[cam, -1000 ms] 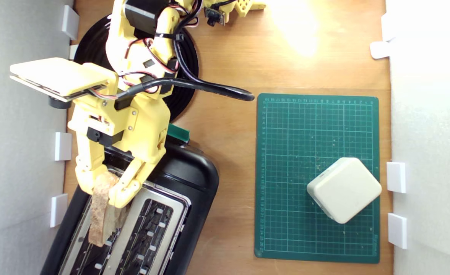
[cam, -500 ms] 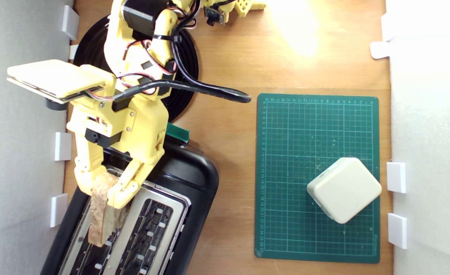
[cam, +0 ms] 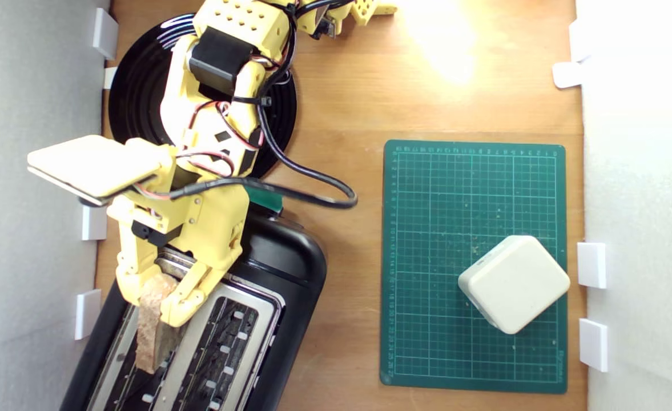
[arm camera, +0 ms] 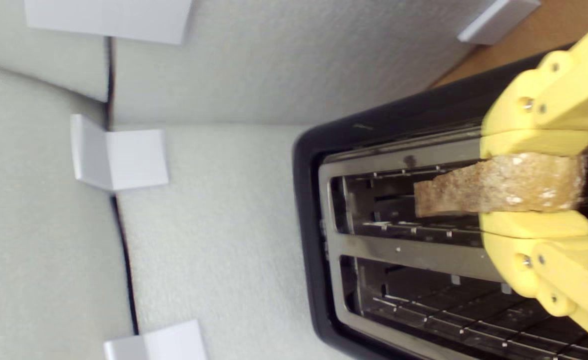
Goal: Pick bread and place in toaster
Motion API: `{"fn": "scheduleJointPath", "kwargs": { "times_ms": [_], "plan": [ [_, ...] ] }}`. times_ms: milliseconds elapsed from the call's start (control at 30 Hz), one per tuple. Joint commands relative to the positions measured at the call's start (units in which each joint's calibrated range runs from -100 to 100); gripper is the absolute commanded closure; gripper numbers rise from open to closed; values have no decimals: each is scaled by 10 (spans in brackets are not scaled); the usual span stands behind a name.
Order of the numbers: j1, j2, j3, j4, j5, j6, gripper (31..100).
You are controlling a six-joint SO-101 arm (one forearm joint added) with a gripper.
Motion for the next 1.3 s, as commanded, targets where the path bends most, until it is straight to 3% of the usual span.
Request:
{"fn": "scheduleJointPath", "kwargs": {
  "times_ms": [0, 433, 667, 967, 1100, 1267],
  "plan": [
    [5, -6, -7, 30, -2, -3, 732],
    [-7, 13, -4, 23, -2, -3, 723],
    [-7, 10, -4, 23, -1, 1, 576],
    [-22, -15, -5, 21, -1, 14, 564],
    [-23, -55, -6, -27, -1, 18, 564],
    [-22, -115, -5, -59, -1, 14, 565]
  ]
}}
